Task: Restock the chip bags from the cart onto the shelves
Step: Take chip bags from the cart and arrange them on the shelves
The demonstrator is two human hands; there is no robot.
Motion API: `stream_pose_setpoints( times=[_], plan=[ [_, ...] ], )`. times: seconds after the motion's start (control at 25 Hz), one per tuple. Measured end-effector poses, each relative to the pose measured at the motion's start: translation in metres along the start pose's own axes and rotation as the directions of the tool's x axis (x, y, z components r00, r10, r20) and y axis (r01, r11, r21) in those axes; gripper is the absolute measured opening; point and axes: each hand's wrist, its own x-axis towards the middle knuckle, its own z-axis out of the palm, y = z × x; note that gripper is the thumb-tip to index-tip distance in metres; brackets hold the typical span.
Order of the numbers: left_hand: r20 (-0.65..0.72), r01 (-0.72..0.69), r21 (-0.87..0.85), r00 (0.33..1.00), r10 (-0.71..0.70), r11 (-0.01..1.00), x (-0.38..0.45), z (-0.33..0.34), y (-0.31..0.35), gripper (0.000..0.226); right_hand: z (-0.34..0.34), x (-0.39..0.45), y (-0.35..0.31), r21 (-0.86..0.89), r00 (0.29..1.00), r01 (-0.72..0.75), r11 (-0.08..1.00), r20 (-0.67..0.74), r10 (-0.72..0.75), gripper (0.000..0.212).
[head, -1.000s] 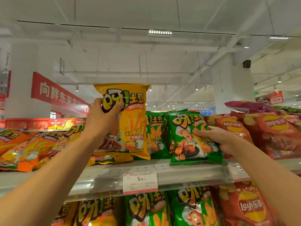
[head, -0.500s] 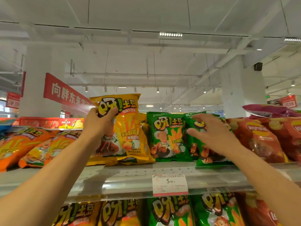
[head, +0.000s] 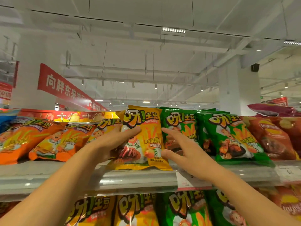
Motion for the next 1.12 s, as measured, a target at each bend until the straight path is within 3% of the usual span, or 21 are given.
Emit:
stream_pose_setpoints(
  times=[0.08, 0.2, 0.28, 0.36, 0.48, 0.56, 0.64, 0.76, 0.84, 0.92, 1.0, 1.12],
  plan=[
    [0.097, 0.001, -0.063, 0.995, 0.005, 0.998, -0.003, -0.003, -0.005, 0.089, 0.011, 0.004, -0.011, -0.023, 0.999, 0.021, 1.0, 0.043, -0.02, 0.071],
    [-0.105, -0.125, 0.155, 0.984, 0.142, 0.98, 0.004, 0.002, -0.015, 0.107, 0.023, 0.007, -0.015, -0.196, 0.999, 0.008, 0.981, 0.053, 0.002, 0.063],
    [-0.188, -0.295, 0.462, 0.889, 0.417, 0.836, 0.008, 0.005, -0.016, 0.099, 0.026, 0.005, -0.014, -0.236, 1.0, -0.003, 0.972, 0.021, 0.008, 0.059],
    [-0.106, -0.398, 0.641, 0.801, 0.589, 0.656, 0.009, 0.009, -0.016, 0.071, 0.028, 0.002, -0.013, -0.268, 1.0, -0.008, 0.963, -0.001, 0.007, 0.056],
    [-0.049, -0.34, 0.7, 0.854, 0.517, 0.628, 0.008, 0.012, -0.015, 0.053, 0.031, 0.0, -0.018, -0.326, 0.999, -0.046, 0.944, -0.029, 0.039, 0.054],
    [-0.093, -0.275, 0.786, 0.833, 0.546, 0.554, 0.0, 0.015, -0.013, 0.057, 0.033, -0.014, -0.023, -0.349, 0.996, -0.058, 0.935, -0.087, 0.029, 0.057],
    [-0.078, -0.349, 0.834, 0.692, 0.718, 0.427, -0.017, 0.02, -0.011, 0.068, 0.033, -0.043, -0.022, -0.333, 0.978, -0.056, 0.941, -0.208, -0.015, 0.055],
    [0.057, -0.585, 0.779, 0.423, 0.905, 0.225, -0.056, 0.07, -0.025, 0.06, 0.028, -0.118, -0.01, -0.305, 0.896, -0.075, 0.949, -0.438, -0.07, 0.049],
    [0.243, -0.778, 0.621, 0.308, 0.92, 0.097, -0.087, 0.135, -0.056, 0.053, 0.026, -0.182, 0.002, -0.307, 0.856, -0.162, 0.938, -0.517, -0.021, 0.047],
    [0.404, -0.909, 0.41, 0.252, 0.88, 0.072, -0.125, 0.204, -0.096, 0.048, 0.03, -0.254, 0.017, -0.257, 0.828, -0.338, 0.905, -0.538, 0.157, 0.046],
    [0.542, -0.957, 0.218, 0.28, 0.792, 0.19, -0.157, 0.264, -0.14, 0.045, 0.038, -0.338, 0.038, -0.11, 0.71, -0.597, 0.794, -0.534, 0.459, 0.046],
    [0.694, -0.927, 0.064, 0.308, 0.651, 0.371, -0.181, 0.349, -0.193, 0.047, 0.046, -0.465, 0.074, 0.145, 0.359, -0.851, 0.504, -0.539, 0.762, 0.047]
  ],
)
